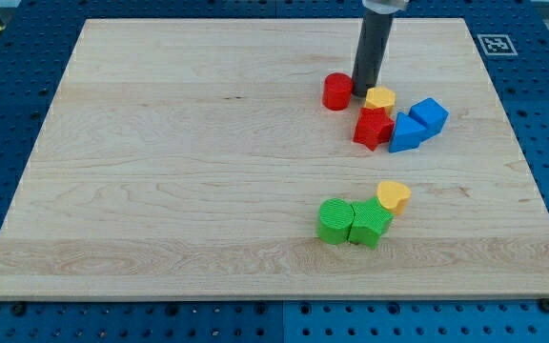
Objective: Push the yellow hexagon closer to green circle
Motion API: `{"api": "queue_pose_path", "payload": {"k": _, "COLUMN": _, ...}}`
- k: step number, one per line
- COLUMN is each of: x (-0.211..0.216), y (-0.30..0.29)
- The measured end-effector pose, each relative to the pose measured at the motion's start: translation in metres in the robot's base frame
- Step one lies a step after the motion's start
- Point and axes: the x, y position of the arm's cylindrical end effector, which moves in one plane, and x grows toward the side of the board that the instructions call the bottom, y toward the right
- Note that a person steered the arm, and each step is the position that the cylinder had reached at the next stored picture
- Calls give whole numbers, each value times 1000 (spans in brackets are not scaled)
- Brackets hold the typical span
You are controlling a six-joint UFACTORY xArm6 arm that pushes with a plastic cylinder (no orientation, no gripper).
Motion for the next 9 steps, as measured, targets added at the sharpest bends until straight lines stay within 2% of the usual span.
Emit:
{"api": "queue_pose_path", "payload": {"k": 2, "x": -7, "y": 42}}
{"api": "queue_pose_path", "payload": {"k": 3, "x": 7, "y": 61}}
{"api": "queue_pose_path", "payload": {"k": 6, "x": 29, "y": 17}}
{"api": "queue_pose_path", "payload": {"k": 9, "x": 24, "y": -49}}
